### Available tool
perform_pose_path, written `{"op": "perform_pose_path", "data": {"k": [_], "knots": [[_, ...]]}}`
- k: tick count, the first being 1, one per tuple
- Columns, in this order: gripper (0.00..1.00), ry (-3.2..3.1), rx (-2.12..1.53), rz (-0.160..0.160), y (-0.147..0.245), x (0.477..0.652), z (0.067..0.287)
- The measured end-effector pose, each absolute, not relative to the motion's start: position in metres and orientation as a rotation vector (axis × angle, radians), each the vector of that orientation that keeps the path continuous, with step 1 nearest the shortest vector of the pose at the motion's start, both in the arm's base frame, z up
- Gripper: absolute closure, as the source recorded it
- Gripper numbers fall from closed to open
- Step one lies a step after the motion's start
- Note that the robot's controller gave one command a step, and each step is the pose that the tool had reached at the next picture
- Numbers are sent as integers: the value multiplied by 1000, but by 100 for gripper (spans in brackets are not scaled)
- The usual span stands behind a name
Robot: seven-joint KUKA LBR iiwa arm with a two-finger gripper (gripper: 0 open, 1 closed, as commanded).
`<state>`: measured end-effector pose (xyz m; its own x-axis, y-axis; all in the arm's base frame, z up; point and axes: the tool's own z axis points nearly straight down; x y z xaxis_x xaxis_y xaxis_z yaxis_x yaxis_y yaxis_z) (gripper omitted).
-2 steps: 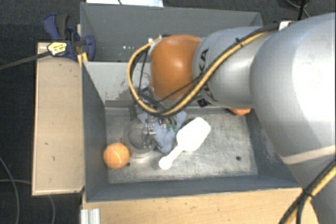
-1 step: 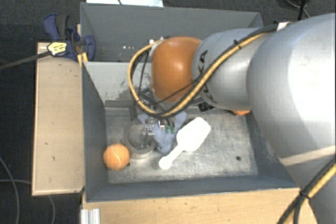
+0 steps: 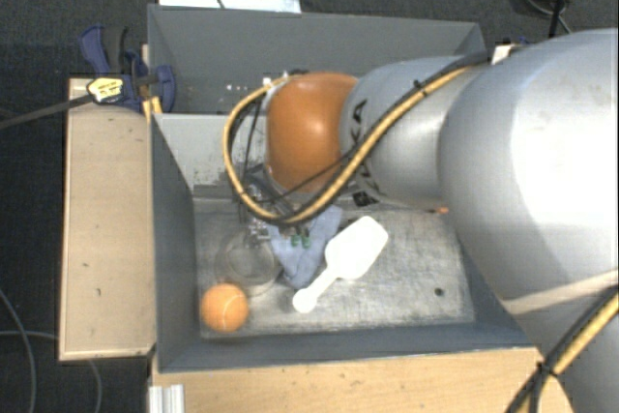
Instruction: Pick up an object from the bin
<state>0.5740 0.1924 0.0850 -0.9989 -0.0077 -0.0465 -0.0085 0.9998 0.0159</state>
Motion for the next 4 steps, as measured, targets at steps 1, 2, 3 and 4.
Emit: {"op": "perform_pose_path", "data": {"k": [1, 2, 3, 4], "knots": [[100, 3095, -11, 25, 193, 574, 85], [100, 3141, -16, 2, 183, 570, 117], [100, 3143, 54, -1, 192, 576, 183], [100, 3135, 46, 3, 194, 576, 215]]}}
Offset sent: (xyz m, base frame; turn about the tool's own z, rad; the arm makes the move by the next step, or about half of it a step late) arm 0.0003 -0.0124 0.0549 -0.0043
